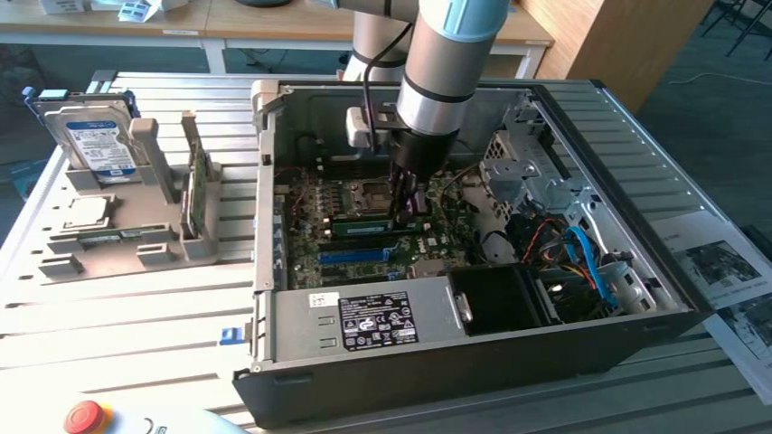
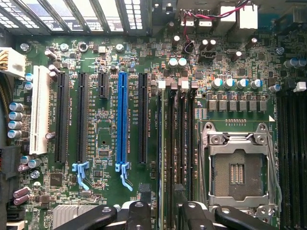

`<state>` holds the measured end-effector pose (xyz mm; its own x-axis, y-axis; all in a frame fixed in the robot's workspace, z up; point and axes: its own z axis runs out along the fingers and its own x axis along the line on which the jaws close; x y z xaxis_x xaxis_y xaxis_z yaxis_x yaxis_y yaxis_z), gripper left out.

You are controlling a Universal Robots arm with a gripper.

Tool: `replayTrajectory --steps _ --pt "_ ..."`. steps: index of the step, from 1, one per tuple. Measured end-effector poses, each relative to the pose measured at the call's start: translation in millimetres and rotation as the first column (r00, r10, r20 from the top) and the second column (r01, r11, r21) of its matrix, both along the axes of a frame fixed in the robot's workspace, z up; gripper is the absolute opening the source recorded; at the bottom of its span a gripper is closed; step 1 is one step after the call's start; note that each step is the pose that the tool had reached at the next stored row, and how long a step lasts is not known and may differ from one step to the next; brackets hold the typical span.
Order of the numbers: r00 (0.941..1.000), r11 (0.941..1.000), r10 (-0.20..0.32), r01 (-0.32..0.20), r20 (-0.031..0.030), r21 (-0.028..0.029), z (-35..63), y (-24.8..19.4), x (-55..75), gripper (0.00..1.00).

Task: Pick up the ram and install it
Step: 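Insert the ram into the slot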

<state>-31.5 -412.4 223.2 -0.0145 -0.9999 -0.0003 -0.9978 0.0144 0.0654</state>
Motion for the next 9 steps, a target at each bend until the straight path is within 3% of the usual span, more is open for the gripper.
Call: replayTrajectory --steps 9 --pt "1.0000 1.0000 0.000 0.000 0.0000 0.0000 0.3 0.0 0.0 0.31"
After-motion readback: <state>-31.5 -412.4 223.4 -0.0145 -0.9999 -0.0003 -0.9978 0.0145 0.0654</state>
